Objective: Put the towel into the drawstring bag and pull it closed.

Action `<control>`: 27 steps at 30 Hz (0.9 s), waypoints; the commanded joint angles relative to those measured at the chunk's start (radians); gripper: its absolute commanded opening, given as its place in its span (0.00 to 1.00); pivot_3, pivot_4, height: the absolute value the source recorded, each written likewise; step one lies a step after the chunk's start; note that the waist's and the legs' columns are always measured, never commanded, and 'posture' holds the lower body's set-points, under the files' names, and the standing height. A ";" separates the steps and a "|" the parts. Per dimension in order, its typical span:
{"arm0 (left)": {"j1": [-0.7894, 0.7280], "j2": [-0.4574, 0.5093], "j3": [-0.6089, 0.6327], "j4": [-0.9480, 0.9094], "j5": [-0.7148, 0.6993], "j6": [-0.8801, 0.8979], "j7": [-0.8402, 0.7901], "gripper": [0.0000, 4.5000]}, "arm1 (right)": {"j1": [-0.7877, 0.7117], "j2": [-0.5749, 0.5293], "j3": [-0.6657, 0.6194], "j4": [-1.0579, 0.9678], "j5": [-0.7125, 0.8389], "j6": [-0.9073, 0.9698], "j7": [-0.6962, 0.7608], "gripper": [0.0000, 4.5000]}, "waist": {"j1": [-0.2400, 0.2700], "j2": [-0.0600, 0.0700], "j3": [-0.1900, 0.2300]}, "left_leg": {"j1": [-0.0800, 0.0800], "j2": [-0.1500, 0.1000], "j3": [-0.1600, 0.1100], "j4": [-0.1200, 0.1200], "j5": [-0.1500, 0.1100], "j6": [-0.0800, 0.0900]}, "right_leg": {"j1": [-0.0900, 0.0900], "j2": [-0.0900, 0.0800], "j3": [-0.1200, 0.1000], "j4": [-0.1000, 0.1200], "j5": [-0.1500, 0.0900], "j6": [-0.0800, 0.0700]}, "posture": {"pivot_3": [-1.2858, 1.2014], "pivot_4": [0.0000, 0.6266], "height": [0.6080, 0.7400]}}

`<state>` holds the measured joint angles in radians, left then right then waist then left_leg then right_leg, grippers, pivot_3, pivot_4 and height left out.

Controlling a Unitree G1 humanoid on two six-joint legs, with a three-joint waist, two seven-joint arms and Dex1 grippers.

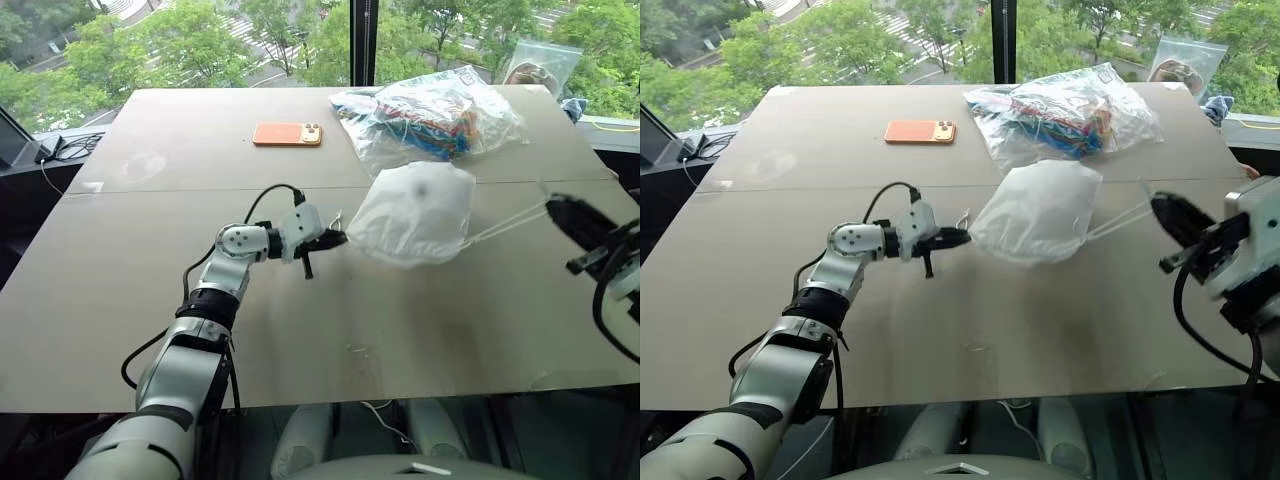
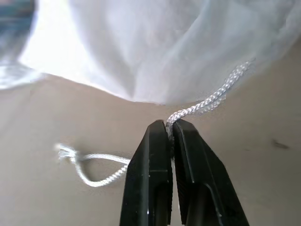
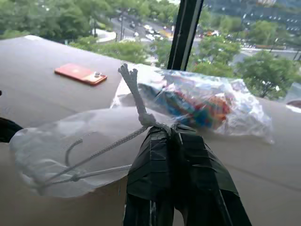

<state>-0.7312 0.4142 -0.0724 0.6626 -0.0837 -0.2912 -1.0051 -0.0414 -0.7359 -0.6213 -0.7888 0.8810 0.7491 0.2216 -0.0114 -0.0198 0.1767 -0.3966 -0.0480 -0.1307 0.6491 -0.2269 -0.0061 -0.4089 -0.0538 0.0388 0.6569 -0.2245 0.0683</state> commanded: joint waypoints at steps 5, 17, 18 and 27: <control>-0.145 -0.021 0.141 -0.116 -0.056 0.078 0.270 0.01 | -0.267 -0.068 0.000 0.115 -0.081 -0.074 -0.095 0.00 | 0.000 0.000 0.000 | -0.003 -0.002 0.000 -0.001 0.000 0.000 | -0.003 -0.001 0.001 0.000 0.002 -0.004 | 0.52 0.24 1.00; -0.441 0.085 0.202 0.069 0.037 0.113 0.632 0.01 | -0.522 -0.207 0.117 0.364 -0.444 -0.233 -0.109 0.00 | -0.009 0.000 0.001 | -0.003 -0.003 0.004 -0.008 0.000 0.000 | -0.005 -0.001 0.003 -0.004 0.002 -0.004 | 0.52 0.24 1.00; -0.435 0.098 0.207 0.075 0.039 0.122 0.650 0.01 | -0.510 -0.202 0.109 0.373 -0.469 -0.236 -0.119 0.00 | -0.009 0.000 0.001 | -0.003 -0.003 0.005 -0.008 0.000 0.000 | -0.005 -0.001 0.004 -0.005 0.002 -0.004 | 0.52 0.24 1.00; -0.291 0.200 0.283 0.031 0.009 0.215 0.762 0.01 | -0.385 -0.143 0.026 0.384 -0.594 -0.250 -0.142 0.00 | -0.007 0.000 0.001 | -0.003 -0.002 0.006 -0.010 0.000 0.000 | -0.006 -0.001 0.005 -0.006 0.002 -0.004 | 0.52 0.24 1.00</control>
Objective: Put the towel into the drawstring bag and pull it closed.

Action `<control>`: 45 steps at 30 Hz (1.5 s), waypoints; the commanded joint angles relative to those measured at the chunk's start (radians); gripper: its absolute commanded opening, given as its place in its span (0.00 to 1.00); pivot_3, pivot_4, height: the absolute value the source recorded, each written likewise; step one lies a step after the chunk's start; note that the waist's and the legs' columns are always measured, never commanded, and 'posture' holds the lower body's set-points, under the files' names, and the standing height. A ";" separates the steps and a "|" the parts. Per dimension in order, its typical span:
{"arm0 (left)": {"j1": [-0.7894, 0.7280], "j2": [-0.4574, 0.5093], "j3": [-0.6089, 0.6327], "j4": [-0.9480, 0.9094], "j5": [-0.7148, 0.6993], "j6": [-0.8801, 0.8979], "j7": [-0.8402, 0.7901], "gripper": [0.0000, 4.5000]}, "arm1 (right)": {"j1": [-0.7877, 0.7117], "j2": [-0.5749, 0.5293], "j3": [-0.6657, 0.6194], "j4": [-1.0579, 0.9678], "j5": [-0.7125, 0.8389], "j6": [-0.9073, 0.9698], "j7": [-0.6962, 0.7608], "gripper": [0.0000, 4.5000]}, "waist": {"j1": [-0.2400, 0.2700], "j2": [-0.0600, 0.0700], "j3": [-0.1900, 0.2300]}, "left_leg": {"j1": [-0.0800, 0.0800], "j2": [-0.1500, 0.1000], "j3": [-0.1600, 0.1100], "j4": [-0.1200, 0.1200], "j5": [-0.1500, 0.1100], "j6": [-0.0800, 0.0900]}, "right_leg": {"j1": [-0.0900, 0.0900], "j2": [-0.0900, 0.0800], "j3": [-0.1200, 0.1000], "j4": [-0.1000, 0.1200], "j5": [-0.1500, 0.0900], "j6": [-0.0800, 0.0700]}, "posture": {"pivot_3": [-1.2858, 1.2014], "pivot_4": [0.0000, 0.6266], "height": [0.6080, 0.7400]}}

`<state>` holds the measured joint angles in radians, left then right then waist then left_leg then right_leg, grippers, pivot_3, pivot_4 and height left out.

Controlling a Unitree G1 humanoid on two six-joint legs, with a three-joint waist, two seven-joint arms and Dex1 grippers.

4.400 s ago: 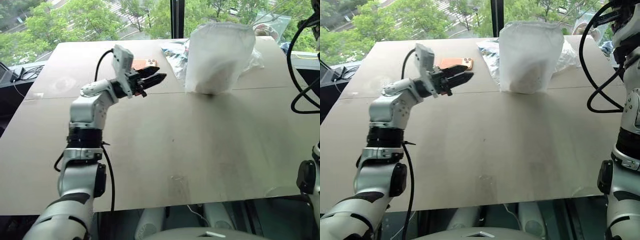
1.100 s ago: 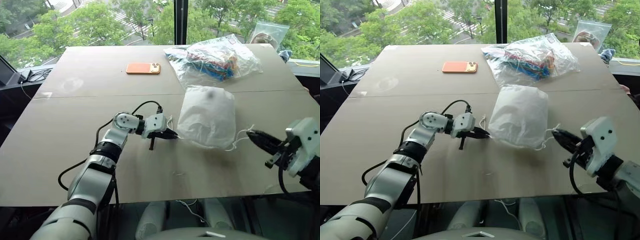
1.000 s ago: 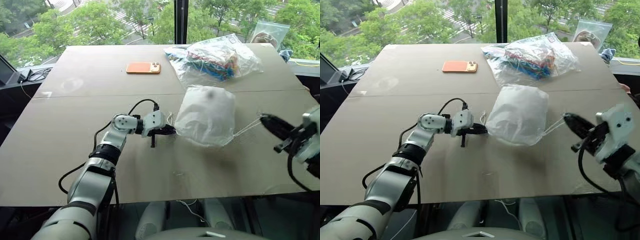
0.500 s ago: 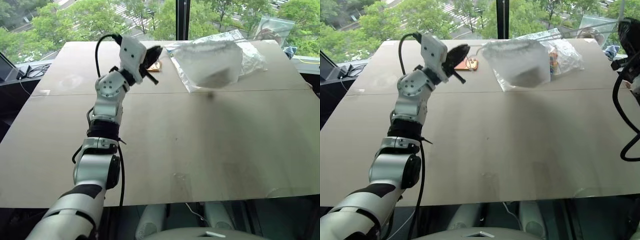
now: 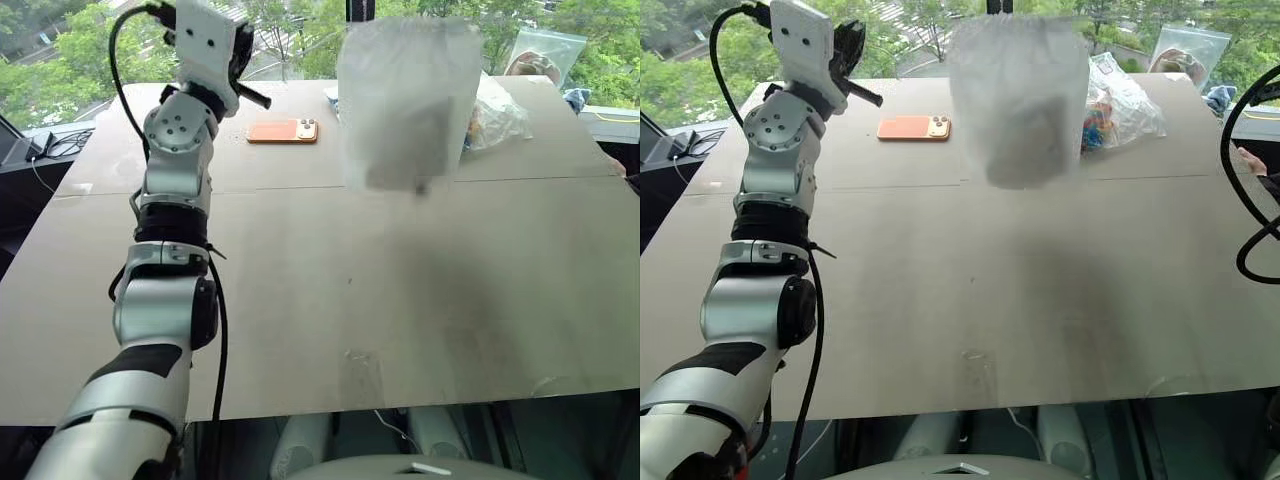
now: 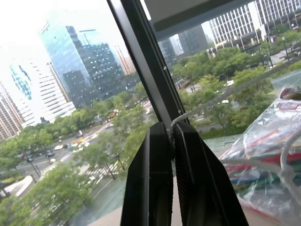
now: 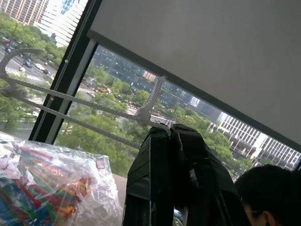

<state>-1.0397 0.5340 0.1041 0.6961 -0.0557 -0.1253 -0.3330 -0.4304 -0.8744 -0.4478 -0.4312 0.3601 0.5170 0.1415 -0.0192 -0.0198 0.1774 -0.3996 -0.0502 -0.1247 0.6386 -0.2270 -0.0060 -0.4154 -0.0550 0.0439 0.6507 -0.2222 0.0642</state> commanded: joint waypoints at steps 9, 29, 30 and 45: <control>0.092 0.128 0.126 -0.051 -0.090 0.063 0.005 0.01 | -0.008 0.011 -0.177 0.066 -0.017 -0.017 -0.004 0.00 | 0.004 0.000 0.000 | 0.000 0.000 0.000 0.000 0.000 0.000 | 0.000 0.000 0.000 0.000 0.000 0.000 | 0.52 0.24 1.00; 0.799 0.042 -0.028 -0.614 -0.244 0.264 -0.450 0.00 | 0.425 0.275 0.430 -0.107 -0.037 0.009 0.230 0.25 | 0.001 0.002 -0.001 | 0.006 0.006 0.003 0.004 0.000 0.000 | 0.005 0.004 0.000 0.001 0.001 0.001 | 0.52 0.24 1.00; 0.796 0.041 -0.033 -0.614 -0.257 0.279 -0.472 0.00 | 0.412 0.285 0.442 -0.084 -0.047 -0.005 0.239 0.31 | 0.001 0.002 -0.001 | 0.006 0.006 0.003 0.005 0.000 0.000 | 0.004 0.004 0.000 0.002 0.001 0.001 | 0.52 0.24 1.00; 1.183 0.173 0.235 -0.951 -0.530 0.526 -0.587 0.92 | 0.832 0.235 0.058 -0.235 0.085 -0.117 0.471 1.00 | 0.004 0.002 -0.002 | 0.004 0.007 0.004 -0.002 -0.001 0.001 | 0.003 0.001 0.001 -0.006 0.002 -0.002 | 0.52 0.24 1.00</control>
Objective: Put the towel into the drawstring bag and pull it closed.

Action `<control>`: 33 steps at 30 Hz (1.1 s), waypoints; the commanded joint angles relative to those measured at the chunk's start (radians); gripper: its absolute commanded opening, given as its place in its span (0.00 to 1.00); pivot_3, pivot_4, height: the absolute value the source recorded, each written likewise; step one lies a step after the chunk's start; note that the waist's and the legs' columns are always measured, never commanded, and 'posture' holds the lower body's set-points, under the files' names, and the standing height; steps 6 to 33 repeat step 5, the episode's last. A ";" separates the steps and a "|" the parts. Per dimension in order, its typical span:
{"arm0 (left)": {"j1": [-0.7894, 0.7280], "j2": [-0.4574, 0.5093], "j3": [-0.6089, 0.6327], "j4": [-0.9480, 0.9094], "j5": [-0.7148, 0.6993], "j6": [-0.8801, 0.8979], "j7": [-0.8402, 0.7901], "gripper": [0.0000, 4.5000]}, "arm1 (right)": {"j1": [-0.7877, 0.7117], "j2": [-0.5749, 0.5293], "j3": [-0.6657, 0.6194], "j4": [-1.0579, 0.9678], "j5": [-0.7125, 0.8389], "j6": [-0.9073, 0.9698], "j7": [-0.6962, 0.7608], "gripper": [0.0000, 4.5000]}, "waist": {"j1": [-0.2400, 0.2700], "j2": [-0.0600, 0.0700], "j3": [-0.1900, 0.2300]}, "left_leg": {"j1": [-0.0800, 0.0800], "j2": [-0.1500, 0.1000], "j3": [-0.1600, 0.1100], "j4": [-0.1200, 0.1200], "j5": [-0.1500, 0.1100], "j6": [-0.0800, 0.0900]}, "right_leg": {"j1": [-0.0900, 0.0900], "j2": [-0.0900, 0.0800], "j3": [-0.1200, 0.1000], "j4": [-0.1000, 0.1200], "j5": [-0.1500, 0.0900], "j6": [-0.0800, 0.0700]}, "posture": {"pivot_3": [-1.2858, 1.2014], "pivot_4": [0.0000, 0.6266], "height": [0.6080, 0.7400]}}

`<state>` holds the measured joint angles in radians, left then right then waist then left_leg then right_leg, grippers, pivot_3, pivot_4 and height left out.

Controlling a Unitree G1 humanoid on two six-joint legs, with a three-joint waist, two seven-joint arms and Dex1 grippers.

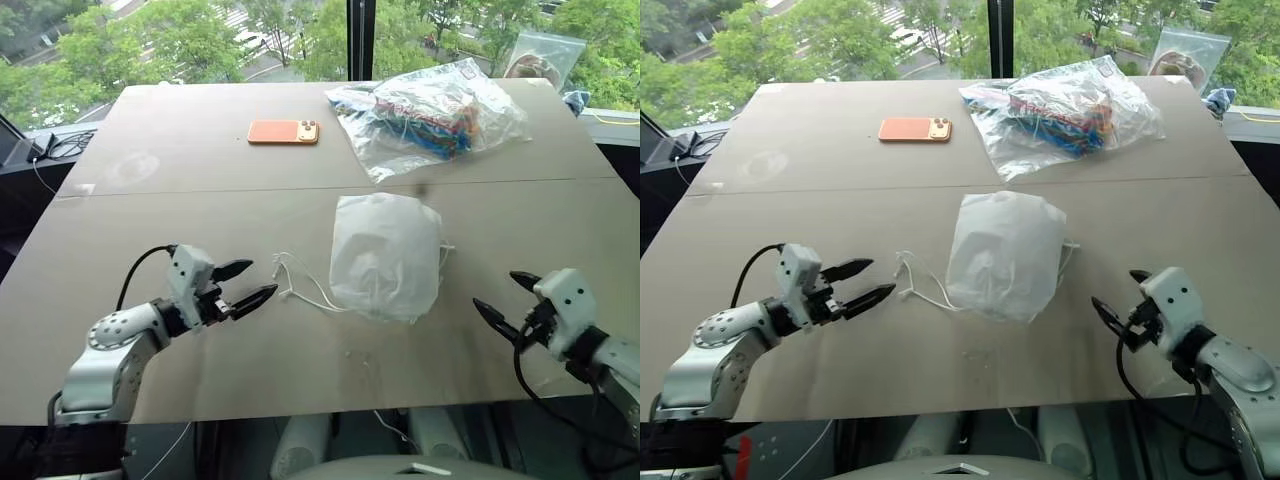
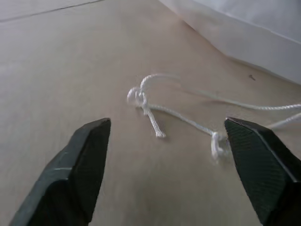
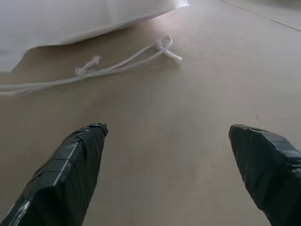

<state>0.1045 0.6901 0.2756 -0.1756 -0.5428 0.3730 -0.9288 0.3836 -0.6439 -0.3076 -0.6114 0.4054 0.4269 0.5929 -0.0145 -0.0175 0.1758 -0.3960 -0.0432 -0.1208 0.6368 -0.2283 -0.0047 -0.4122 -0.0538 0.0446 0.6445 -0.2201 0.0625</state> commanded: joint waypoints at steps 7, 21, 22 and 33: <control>0.082 -0.011 0.098 -0.103 -0.045 0.036 0.057 0.92 | 0.018 0.007 -0.093 -0.044 0.033 -0.039 0.027 1.00 | 0.001 0.000 0.000 | 0.004 0.006 0.005 0.002 0.000 0.000 | 0.004 0.001 -0.001 0.000 -0.005 0.000 | 0.52 0.24 1.00; 0.082 -0.011 0.098 -0.103 -0.045 0.036 0.057 0.92 | 0.018 0.007 -0.093 -0.044 0.033 -0.039 0.027 1.00 | 0.001 0.000 0.000 | 0.004 0.006 0.005 0.002 0.000 0.000 | 0.004 0.001 -0.001 0.000 -0.005 0.000 | 0.52 0.24 1.00; 0.082 -0.011 0.098 -0.103 -0.045 0.036 0.057 0.92 | 0.018 0.007 -0.093 -0.044 0.033 -0.039 0.027 1.00 | 0.001 0.000 0.000 | 0.004 0.006 0.005 0.002 0.000 0.000 | 0.004 0.001 -0.001 0.000 -0.005 0.000 | 0.52 0.24 1.00; 0.082 -0.011 0.098 -0.103 -0.045 0.036 0.057 0.92 | 0.018 0.007 -0.093 -0.044 0.033 -0.039 0.027 1.00 | 0.001 0.000 0.000 | 0.004 0.006 0.005 0.002 0.000 0.000 | 0.004 0.001 -0.001 0.000 -0.005 0.000 | 0.52 0.24 1.00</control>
